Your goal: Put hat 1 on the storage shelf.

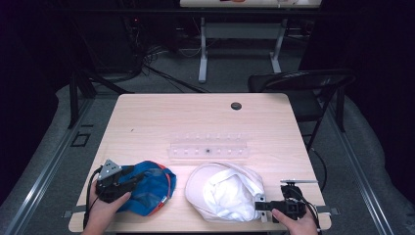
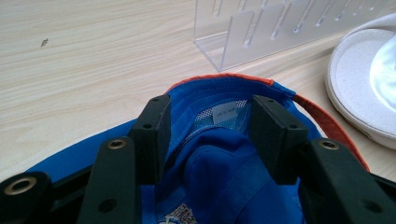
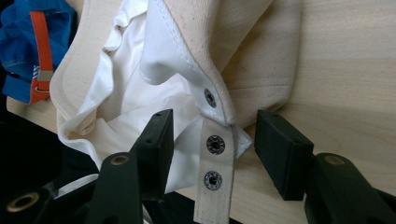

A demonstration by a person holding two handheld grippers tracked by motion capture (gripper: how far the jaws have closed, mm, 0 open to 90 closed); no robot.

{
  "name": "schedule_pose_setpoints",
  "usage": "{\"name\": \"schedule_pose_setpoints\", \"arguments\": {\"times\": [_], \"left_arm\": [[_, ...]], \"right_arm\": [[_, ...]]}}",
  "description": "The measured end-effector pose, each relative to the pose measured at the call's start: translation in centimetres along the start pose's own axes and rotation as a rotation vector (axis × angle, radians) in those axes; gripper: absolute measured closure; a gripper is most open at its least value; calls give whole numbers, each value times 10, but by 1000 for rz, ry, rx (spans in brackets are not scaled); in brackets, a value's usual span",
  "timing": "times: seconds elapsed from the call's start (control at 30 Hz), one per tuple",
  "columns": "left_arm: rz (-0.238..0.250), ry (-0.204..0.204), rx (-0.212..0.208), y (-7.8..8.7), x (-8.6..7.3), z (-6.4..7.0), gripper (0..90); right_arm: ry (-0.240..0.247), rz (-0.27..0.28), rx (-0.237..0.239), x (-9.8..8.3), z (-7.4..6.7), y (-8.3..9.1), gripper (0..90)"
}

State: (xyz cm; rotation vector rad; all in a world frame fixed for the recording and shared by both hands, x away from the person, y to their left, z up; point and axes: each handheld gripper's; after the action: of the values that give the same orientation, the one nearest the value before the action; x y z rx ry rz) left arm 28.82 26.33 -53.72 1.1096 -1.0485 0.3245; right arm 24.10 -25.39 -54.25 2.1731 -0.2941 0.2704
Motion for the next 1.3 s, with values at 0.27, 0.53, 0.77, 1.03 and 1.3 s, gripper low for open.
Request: {"name": "schedule_pose_setpoints", "arguments": {"times": [0.27, 0.53, 0.77, 1.03, 1.3], "left_arm": [[-5, -6, 1, 0, 0, 0, 491], [-5, -23, 8, -1, 0, 2, 491], [-7, -26, 8, -1, 0, 3, 492], [-9, -28, 8, -1, 0, 2, 493], [-5, -26, 8, -1, 0, 1, 494]], "right_arm": [[-46, -14, 63, 1, 1, 0, 507], [-40, 21, 82, 14, -6, 14, 597], [-17, 14, 74, 33, -16, 17, 685], [-52, -24, 73, 53, -21, 14, 808], [-22, -58, 41, 66, -34, 17, 823]]}}
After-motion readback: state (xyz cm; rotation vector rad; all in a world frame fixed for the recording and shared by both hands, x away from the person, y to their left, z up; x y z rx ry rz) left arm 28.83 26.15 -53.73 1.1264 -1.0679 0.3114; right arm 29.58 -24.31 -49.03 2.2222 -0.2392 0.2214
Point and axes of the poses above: each handheld gripper's, and its own axes: y roughly backward along the jaws, x roughly out of its top, z roughly to its right, and after that the axes turned 2 degrees about -y, right-handed
